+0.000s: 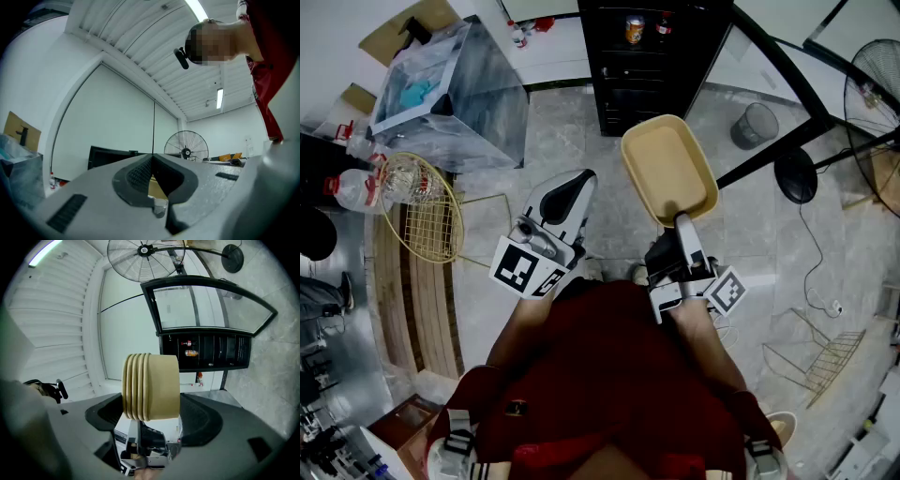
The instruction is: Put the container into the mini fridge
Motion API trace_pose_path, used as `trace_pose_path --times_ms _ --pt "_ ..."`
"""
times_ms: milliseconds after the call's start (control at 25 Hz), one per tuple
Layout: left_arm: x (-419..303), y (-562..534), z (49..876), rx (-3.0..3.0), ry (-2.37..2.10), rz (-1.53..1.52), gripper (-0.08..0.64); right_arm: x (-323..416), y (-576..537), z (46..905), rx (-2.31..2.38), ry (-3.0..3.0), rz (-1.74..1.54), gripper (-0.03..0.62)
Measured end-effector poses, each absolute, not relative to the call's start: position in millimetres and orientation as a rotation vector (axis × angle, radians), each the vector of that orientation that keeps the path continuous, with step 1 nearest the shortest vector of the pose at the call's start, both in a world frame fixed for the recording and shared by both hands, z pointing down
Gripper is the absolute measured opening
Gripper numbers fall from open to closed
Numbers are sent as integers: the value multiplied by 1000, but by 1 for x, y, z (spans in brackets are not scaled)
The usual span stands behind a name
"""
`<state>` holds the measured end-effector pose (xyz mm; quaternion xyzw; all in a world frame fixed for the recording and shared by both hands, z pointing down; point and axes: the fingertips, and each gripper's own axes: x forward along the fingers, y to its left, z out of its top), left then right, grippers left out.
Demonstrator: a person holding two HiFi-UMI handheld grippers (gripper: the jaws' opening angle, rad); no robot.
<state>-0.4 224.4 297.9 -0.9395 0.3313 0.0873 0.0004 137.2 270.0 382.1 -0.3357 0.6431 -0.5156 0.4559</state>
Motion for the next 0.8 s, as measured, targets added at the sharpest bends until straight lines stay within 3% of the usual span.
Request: trace_pose_path --times_ms 800 --pt "-40 220 303 -2992 973 303 6 94 259 376 -898 1614 -1257 377"
